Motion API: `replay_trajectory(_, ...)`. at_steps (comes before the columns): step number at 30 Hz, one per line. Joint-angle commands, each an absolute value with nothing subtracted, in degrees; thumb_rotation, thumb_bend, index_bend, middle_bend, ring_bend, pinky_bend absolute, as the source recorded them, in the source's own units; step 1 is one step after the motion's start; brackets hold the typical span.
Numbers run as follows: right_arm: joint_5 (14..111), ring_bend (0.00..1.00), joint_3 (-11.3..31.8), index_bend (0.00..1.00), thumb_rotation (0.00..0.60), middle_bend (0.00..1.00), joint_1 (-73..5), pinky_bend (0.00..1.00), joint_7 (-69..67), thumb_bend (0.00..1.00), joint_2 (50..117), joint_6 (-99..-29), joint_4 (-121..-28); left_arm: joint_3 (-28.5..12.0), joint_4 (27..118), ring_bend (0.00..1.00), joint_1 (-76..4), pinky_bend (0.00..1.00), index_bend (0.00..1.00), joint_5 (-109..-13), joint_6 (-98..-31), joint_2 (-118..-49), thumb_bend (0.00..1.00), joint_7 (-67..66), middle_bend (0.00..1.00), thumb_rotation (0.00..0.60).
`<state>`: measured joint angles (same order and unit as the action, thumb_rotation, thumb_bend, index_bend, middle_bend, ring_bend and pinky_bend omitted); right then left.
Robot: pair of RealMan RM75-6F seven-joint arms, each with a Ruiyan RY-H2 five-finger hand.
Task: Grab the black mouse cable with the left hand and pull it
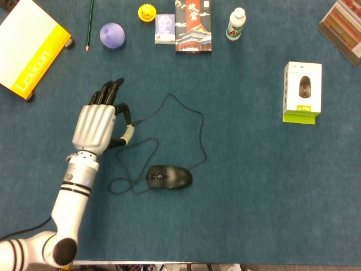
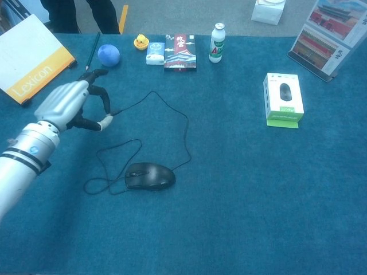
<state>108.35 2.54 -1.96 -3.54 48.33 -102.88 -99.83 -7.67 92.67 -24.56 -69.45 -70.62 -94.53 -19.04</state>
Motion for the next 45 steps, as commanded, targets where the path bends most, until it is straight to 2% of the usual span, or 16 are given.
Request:
replay_trajectory(1, 108.3, 0.18, 2.6, 0.34, 0.6, 0.26, -2.0, 0.3, -3.5, 0.2, 48.4, -102.7, -99.8, -6.8, 102.2, 0.02, -23.5, 0.14, 0.58, -73.3, -71.8, -87.7, 0.36, -16.0, 0.05, 0.572)
replay_trajectory(8, 108.2, 0.18, 2.6, 0.34, 0.6, 0.26, -2.3, 0.3, -3.5, 0.2, 48.8, -102.2, -100.0, -4.7, 115.8, 0.02, -22.9, 0.14, 0.59, -80.3, -69.3, -76.6, 0.36, -4.7, 0.07, 0.587)
replay_trajectory(13, 107.9, 0.18, 2.5, 0.34, 0.6, 0.26, -2.4, 0.3, -3.6, 0.2, 49.0, -101.8, -100.0, -2.2, 123.0, 0.02, -23.6, 0.14, 0.59, -88.1, -65.2, -66.7, 0.36, 14.8, 0.07, 0.59)
replay_trajectory(19, 107.7, 0.18, 2.5, 0.34, 0.6, 0.26, -2.4, 0.3, -3.9, 0.2, 49.3, -101.7, -99.8, 3.0, 124.7, 0.02, -25.6, 0.14, 0.59, -103.2, -64.4, -57.3, 0.36, 38.4, 0.07, 0.589)
replay_trajectory(23, 107.6, 0.18, 2.3, 0.34, 0.6, 0.26, -2.4, 0.3, -3.9, 0.2, 49.7, -101.5, -99.5, 7.7, 121.9, 0.02, -27.7, 0.14, 0.59, -115.3, -68.6, -53.0, 0.36, 52.9, 0.07, 0.592)
replay_trajectory(29, 107.4, 0.18, 2.2, 0.34, 0.6, 0.26, -2.4, 0.3, -4.0, 0.2, 50.2, -101.2, -99.1, 11.6, 119.6, 0.02, -27.7, 0.14, 0.59, -122.7, -73.7, -51.8, 0.36, 55.1, 0.07, 0.592)
replay_trajectory(32, 107.3, 0.18, 2.1, 0.34, 0.6, 0.26, -2.5, 0.3, -4.1, 0.2, 50.4, -100.9, -99.0, 12.4, 119.4, 0.02, -27.8, 0.14, 0.59, -123.2, -74.6, -51.8, 0.36, 54.4, 0.07, 0.588)
replay_trajectory(39, 107.0, 0.18, 1.9, 0.34, 0.6, 0.26, -2.6, 0.3, -4.3, 0.2, 50.6, -100.3, -98.9, 12.4, 118.8, 0.02, -28.8, 0.14, 0.6, -119.9, -74.8, -52.4, 0.36, 54.3, 0.07, 0.591)
replay_trajectory(45, 106.5, 0.18, 1.8, 0.34, 0.6, 0.26, -2.4, 0.3, -4.7, 0.2, 50.4, -100.3, -99.0, 10.7, 118.3, 0.02, -30.5, 0.14, 0.6, -115.5, -74.1, -53.6, 0.36, 54.6, 0.07, 0.589)
